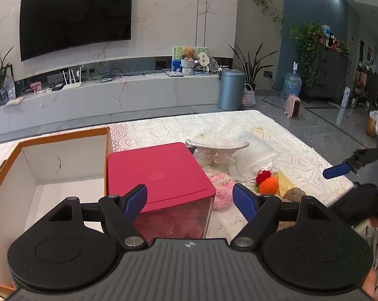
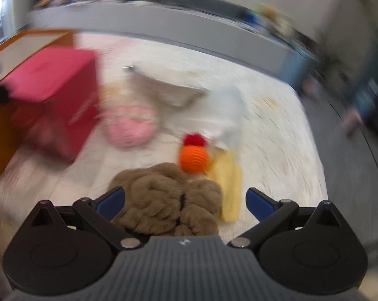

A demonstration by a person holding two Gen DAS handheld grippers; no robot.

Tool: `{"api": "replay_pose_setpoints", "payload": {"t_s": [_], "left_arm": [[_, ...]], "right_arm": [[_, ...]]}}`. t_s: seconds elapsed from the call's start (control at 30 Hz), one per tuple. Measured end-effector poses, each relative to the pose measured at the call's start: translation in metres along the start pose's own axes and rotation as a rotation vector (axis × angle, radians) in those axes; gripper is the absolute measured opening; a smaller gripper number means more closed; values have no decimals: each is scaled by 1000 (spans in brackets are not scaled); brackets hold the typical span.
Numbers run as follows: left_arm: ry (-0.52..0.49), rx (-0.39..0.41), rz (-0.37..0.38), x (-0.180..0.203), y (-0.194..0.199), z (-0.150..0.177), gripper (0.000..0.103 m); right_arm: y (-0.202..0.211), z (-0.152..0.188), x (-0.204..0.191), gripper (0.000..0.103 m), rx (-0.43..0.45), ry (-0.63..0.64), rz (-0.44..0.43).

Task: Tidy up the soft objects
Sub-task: 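Move the right tool back to the brown plush toy on the table, then close the right gripper on the brown plush toy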

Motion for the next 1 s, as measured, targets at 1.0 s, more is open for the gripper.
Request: {"api": "replay_pose_setpoints", "payload": {"t_s": [1.0], "left_arm": [[63,-41,40,-24,-6,14,91]], "right_arm": [[-68,26,-44,100,-280,757,-470]]}}
Point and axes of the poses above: each gripper's, at about its wrist camera, not at the fingertips, and y roughly against the way its jaws point, x to its right, z to its underside, the point moved 9 cm from there along -y, roughly the way its jaws point, and after that the axes turned 1 degree about -z, right-handed, at the moved point
